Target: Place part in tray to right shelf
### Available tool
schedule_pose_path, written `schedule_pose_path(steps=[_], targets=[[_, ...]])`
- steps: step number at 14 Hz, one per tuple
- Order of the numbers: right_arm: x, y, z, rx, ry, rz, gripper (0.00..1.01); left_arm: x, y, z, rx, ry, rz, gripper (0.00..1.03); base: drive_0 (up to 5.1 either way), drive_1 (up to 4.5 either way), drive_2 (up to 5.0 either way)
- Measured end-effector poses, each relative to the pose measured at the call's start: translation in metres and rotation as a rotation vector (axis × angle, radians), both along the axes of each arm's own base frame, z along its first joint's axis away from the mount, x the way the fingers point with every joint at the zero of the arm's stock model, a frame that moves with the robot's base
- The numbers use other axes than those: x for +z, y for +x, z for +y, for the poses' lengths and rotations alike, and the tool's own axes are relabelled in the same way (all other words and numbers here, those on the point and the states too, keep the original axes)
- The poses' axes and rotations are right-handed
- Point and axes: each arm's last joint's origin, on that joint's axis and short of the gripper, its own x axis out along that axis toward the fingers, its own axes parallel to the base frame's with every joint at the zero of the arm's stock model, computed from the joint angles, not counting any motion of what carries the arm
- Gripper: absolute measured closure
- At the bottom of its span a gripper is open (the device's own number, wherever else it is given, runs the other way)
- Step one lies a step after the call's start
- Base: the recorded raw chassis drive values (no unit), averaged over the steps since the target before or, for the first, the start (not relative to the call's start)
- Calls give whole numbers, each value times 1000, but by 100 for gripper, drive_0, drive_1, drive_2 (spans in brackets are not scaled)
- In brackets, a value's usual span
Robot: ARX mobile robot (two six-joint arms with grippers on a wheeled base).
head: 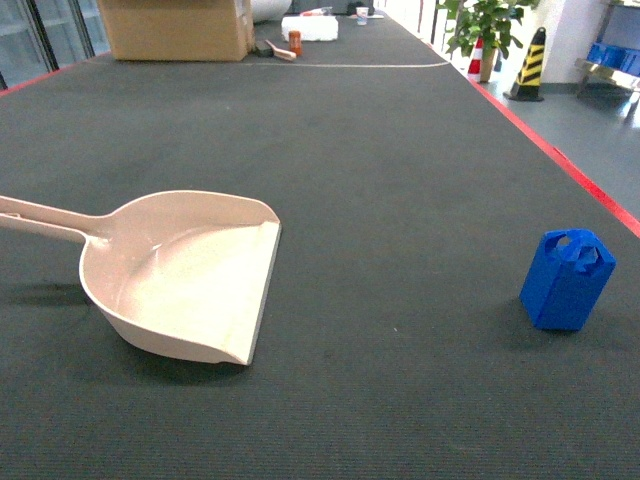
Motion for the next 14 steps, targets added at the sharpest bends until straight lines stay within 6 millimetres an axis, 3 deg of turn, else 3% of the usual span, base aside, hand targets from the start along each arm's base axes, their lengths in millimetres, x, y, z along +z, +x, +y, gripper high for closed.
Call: schedule_pose_path(steps=[14], targets=[[0, 0, 0, 0, 0, 0, 3, 0, 0, 0, 0, 0, 0, 5, 0, 0, 0]])
